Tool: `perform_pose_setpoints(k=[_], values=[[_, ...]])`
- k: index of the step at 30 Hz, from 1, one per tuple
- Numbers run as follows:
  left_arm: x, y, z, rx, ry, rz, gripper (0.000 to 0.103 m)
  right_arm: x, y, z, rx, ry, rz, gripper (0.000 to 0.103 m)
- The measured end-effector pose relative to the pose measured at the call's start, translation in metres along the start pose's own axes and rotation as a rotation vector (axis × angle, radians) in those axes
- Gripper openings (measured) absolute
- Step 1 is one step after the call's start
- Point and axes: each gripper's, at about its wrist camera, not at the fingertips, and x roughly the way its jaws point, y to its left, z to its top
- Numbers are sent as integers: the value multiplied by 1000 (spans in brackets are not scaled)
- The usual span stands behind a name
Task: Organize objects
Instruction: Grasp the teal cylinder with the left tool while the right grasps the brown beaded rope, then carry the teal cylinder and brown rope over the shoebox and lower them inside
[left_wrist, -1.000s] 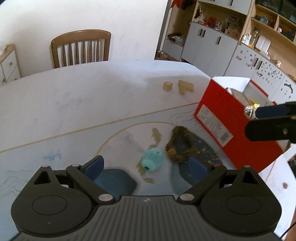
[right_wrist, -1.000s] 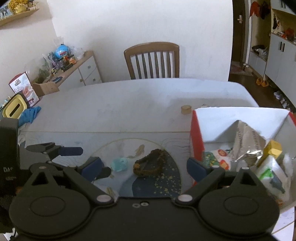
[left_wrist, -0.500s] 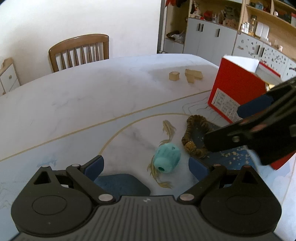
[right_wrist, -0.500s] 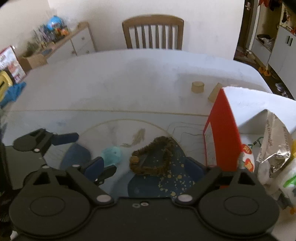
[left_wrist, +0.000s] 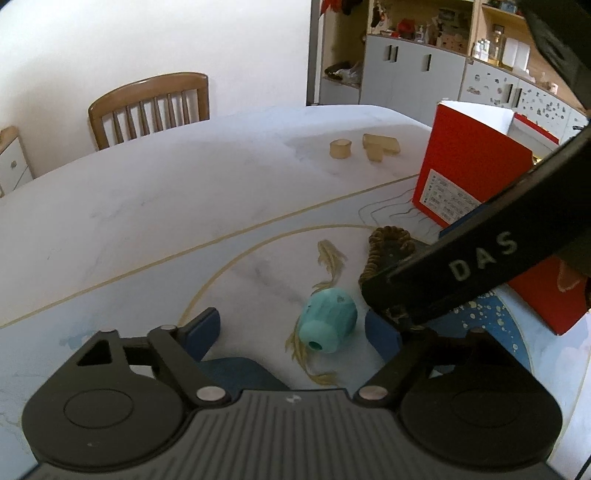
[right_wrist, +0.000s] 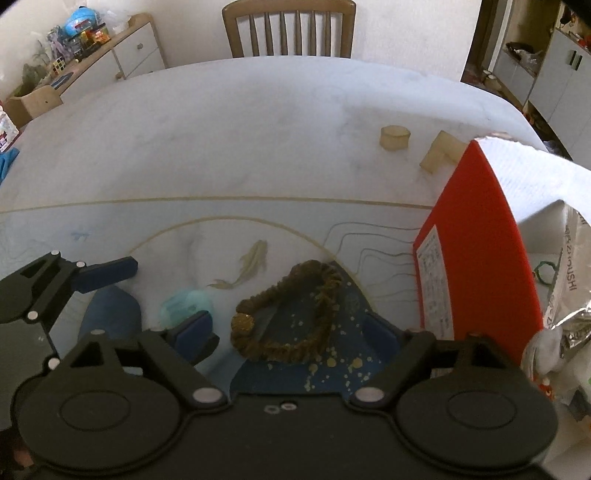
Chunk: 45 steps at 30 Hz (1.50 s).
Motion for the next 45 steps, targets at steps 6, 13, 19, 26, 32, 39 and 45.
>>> perform_pose_setpoints(k=[6, 13, 19, 26, 32, 39, 45], values=[[-1, -4, 3, 31, -9, -4, 56, 10, -4, -1, 21, 44, 11, 77], [-3, -8, 3, 54, -8, -14, 38, 12, 3, -2, -18, 28, -15, 73], [-5, -8, 5, 46, 10, -35, 30, 7, 1, -2, 0, 3, -32, 41], [-13, -7, 7, 16, 32, -46, 30, -11, -5, -9, 31, -45, -20, 18], [-30, -9, 14, 0, 27, -54, 30, -40, -6, -16, 45, -90, 16, 18], [-58, -15, 28, -39, 19, -87, 30, -89, -11, -27, 50, -144, 56, 18], [-82, -31, 45, -35, 4, -114, 30, -130, -21, -34, 56, -202, 82, 18]])
